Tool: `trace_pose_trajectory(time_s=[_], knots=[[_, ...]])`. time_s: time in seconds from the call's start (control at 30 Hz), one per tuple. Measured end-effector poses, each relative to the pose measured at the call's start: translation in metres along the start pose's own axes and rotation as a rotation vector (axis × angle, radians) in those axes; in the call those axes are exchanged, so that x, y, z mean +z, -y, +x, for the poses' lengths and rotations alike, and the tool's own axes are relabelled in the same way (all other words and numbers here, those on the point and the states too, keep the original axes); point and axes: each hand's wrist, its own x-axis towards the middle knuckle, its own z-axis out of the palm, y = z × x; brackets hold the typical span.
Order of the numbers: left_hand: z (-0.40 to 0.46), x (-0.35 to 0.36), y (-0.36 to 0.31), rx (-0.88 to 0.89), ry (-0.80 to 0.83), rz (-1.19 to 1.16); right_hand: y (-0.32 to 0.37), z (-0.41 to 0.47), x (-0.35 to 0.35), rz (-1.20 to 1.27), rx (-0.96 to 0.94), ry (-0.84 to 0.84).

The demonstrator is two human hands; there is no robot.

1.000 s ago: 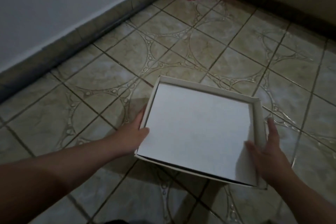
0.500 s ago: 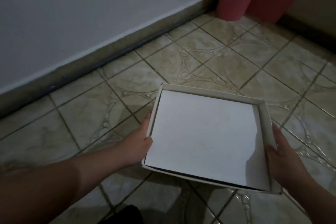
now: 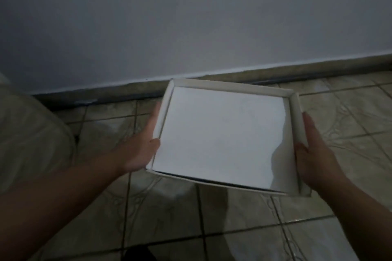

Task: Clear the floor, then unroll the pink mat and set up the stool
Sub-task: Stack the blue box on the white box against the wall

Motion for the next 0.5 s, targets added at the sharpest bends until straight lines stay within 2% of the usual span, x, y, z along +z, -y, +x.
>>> trace_pose_trajectory(time_s=[0.23,0.37,0.5], knots=[[0.001,-0.066,0.082,-0.154,-0.1,-0.042,0.094,0.051,0.086,0.076,-0.132,0.187],[0.007,-0.095,0.112,-0.217,-0.158,-0.002,0.118,0.064,0.131,0.104,-0.164,0.236],[0.015,-0.109,0.133,-0.296,-0.132,0.01,0.136,0.078,0.162,0.111,-0.178,0.294]])
